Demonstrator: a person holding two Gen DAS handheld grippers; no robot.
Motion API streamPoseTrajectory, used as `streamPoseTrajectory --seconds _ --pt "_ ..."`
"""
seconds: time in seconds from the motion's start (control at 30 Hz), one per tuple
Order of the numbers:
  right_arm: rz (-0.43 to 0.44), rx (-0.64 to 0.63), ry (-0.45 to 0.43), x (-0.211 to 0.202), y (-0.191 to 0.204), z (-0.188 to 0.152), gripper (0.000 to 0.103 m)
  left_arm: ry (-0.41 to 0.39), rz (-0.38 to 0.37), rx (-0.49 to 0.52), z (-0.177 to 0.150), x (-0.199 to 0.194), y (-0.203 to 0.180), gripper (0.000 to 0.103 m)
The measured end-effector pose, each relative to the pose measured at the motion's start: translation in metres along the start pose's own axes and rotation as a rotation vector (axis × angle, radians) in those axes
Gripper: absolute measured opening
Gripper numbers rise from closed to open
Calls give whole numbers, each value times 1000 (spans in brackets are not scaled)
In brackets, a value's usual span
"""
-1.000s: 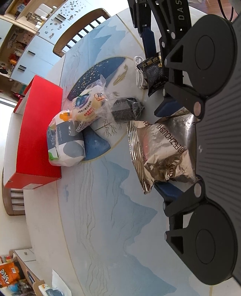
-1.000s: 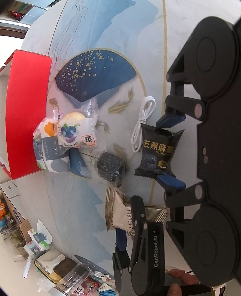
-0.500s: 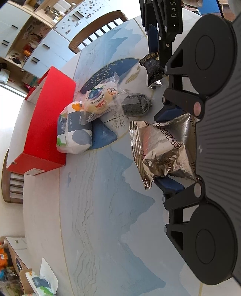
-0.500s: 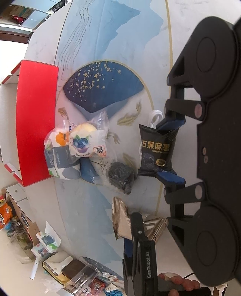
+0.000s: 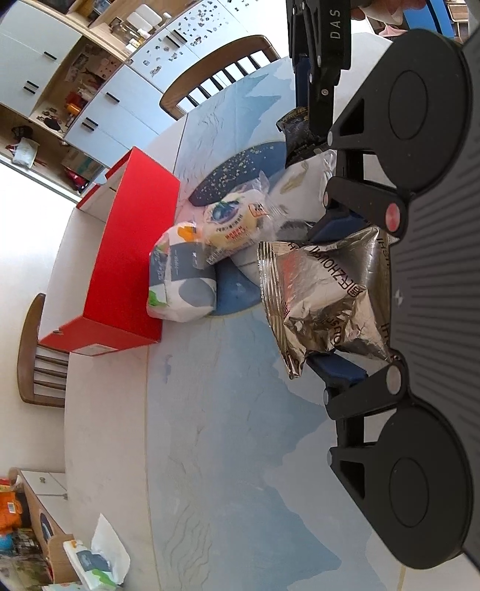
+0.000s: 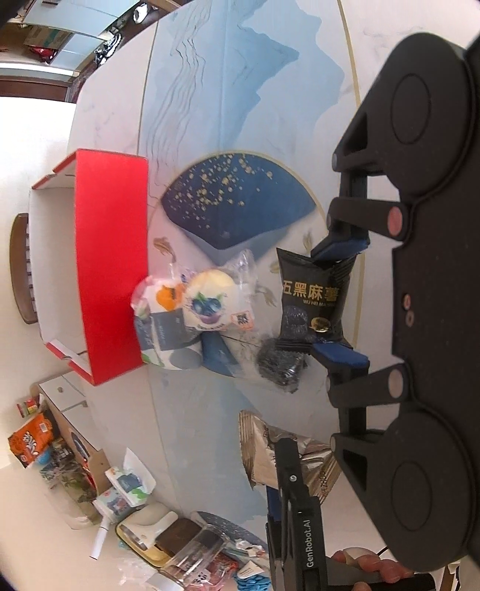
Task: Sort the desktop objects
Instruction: 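Carry the foil pouch and black candy with both tools over the red box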
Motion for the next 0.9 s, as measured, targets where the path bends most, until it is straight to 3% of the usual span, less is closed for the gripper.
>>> streamPoseTrajectory --seconds 0.33,0.9 --pt "-4 42 -72 -19 -22 30 48 -20 -14 47 25 -1 -20 64" --pt "-24 44 -212 -37 -49 132 48 -131 -97 127 137 -1 -65 64"
Point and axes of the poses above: each gripper's, at about its wrist camera, not at the fingertips, and x roughly the way its jaws point, y to its left, z to its top, the point moved 9 cm from there along x, roughly the way its jaws point, and after that the axes turned 13 degrees about -z, right-handed, at the moved point
